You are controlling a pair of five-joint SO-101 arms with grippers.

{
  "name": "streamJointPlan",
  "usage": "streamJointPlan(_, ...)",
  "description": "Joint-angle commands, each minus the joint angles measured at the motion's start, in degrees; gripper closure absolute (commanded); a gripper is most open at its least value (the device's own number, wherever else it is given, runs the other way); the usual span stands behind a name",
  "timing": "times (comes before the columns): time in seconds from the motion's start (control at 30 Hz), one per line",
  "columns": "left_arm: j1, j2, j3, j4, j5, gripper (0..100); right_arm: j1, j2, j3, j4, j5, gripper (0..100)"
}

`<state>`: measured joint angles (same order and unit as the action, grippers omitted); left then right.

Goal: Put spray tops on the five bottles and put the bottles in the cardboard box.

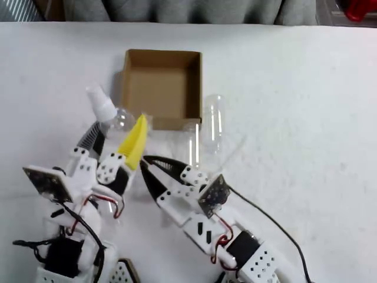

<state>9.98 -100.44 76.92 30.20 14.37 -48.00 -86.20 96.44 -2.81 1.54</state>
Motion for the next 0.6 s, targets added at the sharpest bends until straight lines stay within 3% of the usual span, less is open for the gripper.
streamJointPlan(0.0, -0.84, 9.36, -1.05, -9.67, -0.26, 98, 1.27, -0.48, 0.35, 1.89, 0.44, 98.2)
streamJointPlan(0.2, -3.91, 25.36, -4.31, -26.11, -0.26, 98, 1.54, -0.48, 0.26, 4.44, 0.44, 98.2)
streamJointPlan(0.57, -9.01, 58.24, -23.56, -36.40, -0.26, 98, 5.14, -0.48, 0.09, 5.23, 0.44, 98.2)
